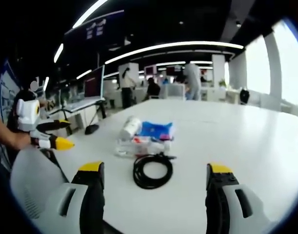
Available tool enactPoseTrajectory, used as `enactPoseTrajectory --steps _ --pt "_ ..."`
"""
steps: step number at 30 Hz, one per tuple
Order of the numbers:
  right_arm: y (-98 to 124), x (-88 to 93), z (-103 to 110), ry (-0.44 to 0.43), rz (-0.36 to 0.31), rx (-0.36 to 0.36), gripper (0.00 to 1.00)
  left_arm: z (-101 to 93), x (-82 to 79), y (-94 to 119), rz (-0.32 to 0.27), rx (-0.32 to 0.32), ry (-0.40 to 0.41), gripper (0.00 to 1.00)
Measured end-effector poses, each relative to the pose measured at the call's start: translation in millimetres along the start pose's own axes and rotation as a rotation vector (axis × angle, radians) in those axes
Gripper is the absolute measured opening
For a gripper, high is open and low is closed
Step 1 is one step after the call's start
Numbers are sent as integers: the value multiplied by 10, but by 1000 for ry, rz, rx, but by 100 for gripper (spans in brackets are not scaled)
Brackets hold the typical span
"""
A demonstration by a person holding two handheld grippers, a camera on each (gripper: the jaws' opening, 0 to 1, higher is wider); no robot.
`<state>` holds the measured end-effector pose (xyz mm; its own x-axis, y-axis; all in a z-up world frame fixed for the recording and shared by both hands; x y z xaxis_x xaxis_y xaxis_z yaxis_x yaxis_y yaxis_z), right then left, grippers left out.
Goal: Arrange the tabletop items into an orderly group along one side of the table until the central work area is clear of visible clutter.
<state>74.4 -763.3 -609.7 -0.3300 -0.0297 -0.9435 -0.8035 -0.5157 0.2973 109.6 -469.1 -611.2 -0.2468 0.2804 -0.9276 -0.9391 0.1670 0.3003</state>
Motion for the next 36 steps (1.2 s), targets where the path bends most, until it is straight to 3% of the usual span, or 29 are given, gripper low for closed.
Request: enactPoseTrajectory --steps 13,17,36 --pt "38 -61 -27 -23 -10 -15 84 1 -4 -1 22 -3 -37 82" --pt "42 -59 10 -19 15 -36 79 -59 0 12 32 43 -84 82" --pt "14 -157 20 25 23 -86 70 -50 -132 -32 18 90 -140 79"
Point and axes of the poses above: the point that each gripper's makers call its tool centre point, and the gripper's own axes: y roughly backward along the fingers, z roughly to its left, x roughly out of its underside, the point moved 4 cm from there along y, roughly backward along the fingers, and after that the axes turned 12 degrees about -x, right-handed, at the moved point
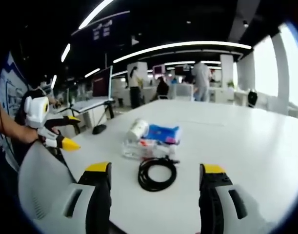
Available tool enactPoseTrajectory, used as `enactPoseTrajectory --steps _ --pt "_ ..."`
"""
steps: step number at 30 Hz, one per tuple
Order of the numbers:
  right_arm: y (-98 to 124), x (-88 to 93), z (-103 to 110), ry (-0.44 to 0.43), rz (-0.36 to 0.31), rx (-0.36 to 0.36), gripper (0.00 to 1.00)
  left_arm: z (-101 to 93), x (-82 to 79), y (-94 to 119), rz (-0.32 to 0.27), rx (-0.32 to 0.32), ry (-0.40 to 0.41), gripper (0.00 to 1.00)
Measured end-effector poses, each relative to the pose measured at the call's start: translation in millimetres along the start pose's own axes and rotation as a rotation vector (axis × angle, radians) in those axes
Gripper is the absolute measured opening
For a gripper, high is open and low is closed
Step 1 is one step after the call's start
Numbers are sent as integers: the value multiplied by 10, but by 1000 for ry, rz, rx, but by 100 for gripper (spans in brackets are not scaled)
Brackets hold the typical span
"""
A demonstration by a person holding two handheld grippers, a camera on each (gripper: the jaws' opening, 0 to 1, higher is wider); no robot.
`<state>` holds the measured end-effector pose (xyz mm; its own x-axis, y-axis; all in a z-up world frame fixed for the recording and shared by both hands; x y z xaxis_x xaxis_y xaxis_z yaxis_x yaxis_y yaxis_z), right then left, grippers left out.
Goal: Arrange the tabletop items into an orderly group along one side of the table until the central work area is clear of visible clutter.
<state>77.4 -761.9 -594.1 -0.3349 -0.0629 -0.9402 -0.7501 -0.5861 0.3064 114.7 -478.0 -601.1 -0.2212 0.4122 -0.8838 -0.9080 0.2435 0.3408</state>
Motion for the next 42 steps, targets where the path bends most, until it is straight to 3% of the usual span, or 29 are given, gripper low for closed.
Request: enactPoseTrajectory --steps 3,18,31,34,42 --pt "-18 -15 -5 5 12 -7 66 -20 3 -54 13 14 -20 78" --pt "-103 -96 -106 49 27 -9 65 -113 -81 -211 2 54 -19 75" --pt "-213 -71 -170 71 54 -24 64 -206 -43 -341 29 106 -49 69" --pt "-254 -77 -167 70 56 -32 64 -223 -39 -371 30 122 -110 68" --pt "-355 -67 -201 93 70 -46 62 -283 1 -422 43 161 -170 67"
Point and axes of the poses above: the point that each gripper's makers call its tool centre point, and the gripper's own axes: y roughly backward along the fingers, z roughly to its left, x roughly out of its underside, the point moved 4 cm from there along y, roughly backward along the fingers, and after that the axes turned 12 degrees about -x, right-handed, at the moved point
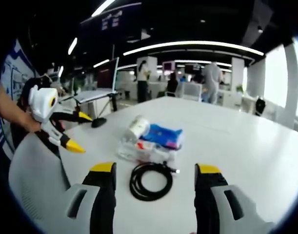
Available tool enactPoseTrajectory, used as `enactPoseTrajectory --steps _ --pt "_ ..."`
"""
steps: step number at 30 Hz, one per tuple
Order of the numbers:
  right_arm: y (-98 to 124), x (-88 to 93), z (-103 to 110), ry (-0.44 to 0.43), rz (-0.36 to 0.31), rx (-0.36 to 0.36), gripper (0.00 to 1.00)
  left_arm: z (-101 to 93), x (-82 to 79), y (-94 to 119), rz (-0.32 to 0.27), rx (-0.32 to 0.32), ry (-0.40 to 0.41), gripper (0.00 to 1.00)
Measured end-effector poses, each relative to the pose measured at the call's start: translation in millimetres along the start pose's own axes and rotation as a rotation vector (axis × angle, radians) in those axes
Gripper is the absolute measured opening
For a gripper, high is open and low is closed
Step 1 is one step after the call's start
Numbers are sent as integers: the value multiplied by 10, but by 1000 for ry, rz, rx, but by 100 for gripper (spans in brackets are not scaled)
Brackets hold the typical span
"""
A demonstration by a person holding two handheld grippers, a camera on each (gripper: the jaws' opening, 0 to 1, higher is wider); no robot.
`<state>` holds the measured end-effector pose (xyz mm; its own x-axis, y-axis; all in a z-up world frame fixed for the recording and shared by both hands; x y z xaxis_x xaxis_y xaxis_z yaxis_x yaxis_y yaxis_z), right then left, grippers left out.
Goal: Arrange the tabletop items into an orderly group along one side of the table until the central work area is clear of visible clutter.
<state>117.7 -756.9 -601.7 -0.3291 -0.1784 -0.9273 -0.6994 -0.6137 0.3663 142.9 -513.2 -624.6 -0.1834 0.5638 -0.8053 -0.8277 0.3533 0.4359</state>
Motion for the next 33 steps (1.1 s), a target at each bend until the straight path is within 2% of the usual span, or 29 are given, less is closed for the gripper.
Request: enactPoseTrajectory --steps 10,13,19,24,33 --pt "-72 59 -76 -2 30 -8 59 -22 -8 -106 30 48 -19 63" --pt "-86 46 -111 -8 28 -10 58 -20 -10 -144 52 70 23 62" --pt "-119 77 -160 -32 34 -19 55 -3 4 -215 75 86 -10 61" --pt "-141 126 -183 -60 48 -13 54 -24 49 -258 98 105 -75 61" --pt "-209 197 -188 -76 79 -27 52 -33 63 -324 114 122 -73 59"
Point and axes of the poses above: the point that each gripper's makers call its tool centre point, and the gripper's own axes: y roughly backward along the fingers, z roughly to its left, x roughly out of its underside, the point moved 4 cm from there along y, roughly backward along the fingers, and after that the axes turned 12 degrees about -x, right-handed, at the moved point
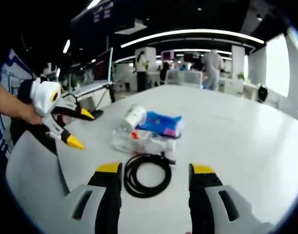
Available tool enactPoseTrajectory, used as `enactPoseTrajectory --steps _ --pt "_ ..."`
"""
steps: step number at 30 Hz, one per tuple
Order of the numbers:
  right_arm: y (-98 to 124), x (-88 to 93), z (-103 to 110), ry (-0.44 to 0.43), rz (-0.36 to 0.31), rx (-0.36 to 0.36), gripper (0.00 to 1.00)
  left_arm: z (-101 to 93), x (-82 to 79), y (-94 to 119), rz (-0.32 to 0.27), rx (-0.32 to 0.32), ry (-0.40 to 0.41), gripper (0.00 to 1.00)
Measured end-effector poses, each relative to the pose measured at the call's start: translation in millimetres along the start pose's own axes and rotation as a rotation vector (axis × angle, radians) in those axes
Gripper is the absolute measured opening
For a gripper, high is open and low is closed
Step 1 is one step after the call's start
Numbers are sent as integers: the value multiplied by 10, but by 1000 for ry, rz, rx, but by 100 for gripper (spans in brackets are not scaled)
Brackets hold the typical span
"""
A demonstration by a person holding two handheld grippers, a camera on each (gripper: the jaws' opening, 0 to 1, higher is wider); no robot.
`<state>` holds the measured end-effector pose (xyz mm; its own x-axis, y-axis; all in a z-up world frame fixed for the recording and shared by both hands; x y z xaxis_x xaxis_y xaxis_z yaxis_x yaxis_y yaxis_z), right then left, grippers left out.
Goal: Arrange the tabletop items into an orderly group along one side of the table until the central work area is clear of visible clutter.
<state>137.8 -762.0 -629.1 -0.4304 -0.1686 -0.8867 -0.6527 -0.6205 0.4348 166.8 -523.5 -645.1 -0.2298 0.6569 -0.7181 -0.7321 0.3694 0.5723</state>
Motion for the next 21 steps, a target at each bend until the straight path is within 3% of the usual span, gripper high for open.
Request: enactPoseTrajectory --steps 13,21 --pt "-117 -26 -127 5 31 -8 50 2 -83 -99 7 26 -82 58" --pt "-181 28 -170 12 61 -22 47 33 -159 -182 10 36 -69 57"
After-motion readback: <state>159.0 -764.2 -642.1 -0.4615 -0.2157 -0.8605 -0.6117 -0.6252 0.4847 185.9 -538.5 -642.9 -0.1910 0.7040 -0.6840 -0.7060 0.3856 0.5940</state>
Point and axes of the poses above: the point that each gripper's makers call its tool centre point, and the gripper's own axes: y roughly backward along the fingers, z roughly to its left, x roughly out of its underside, the point moved 4 cm from there along y, roughly backward along the fingers, and after that the axes turned 12 degrees about -x, right-handed, at the moved point
